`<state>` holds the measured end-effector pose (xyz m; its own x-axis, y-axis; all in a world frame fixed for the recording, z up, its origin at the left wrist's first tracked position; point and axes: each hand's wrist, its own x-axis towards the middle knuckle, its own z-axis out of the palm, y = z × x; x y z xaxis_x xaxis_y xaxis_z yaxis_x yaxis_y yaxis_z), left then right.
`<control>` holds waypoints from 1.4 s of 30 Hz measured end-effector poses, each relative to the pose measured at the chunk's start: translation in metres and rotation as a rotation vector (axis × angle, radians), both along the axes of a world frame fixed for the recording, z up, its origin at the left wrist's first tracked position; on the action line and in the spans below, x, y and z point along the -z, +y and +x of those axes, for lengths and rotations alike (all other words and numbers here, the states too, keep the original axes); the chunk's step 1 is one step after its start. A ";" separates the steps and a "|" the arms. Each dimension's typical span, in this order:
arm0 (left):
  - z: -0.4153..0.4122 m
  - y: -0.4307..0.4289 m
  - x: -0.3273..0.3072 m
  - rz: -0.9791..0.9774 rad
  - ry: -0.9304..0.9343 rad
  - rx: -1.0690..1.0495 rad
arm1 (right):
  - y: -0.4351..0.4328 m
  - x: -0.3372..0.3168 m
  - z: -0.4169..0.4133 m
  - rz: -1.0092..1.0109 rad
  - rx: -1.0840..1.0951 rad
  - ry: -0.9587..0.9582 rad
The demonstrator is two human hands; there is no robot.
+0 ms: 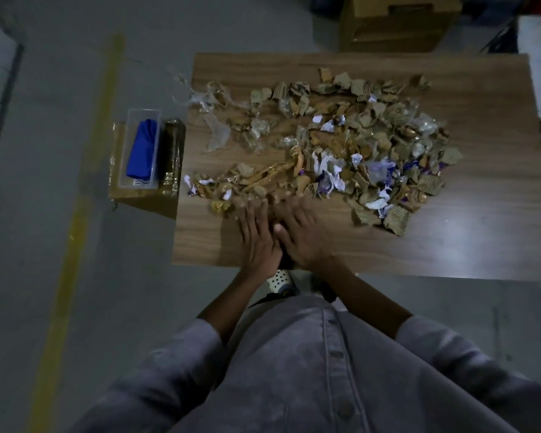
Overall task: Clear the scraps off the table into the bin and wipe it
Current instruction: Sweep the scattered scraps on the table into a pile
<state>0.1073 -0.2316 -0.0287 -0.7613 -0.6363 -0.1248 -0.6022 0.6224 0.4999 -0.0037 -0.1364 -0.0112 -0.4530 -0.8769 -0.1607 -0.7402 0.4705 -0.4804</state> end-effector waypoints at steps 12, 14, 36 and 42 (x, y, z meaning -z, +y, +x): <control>0.013 -0.094 0.030 0.129 -0.020 -0.332 | -0.044 0.014 0.006 0.109 0.030 -0.057; -0.001 -0.087 0.024 0.128 -0.008 -0.198 | -0.045 0.005 0.002 0.078 0.053 -0.005; -0.031 -0.098 0.007 0.091 0.059 -0.564 | -0.048 0.010 -0.031 -0.038 0.067 -0.008; -0.053 -0.136 0.013 0.202 0.066 -0.636 | -0.075 0.014 -0.055 -0.085 0.098 0.003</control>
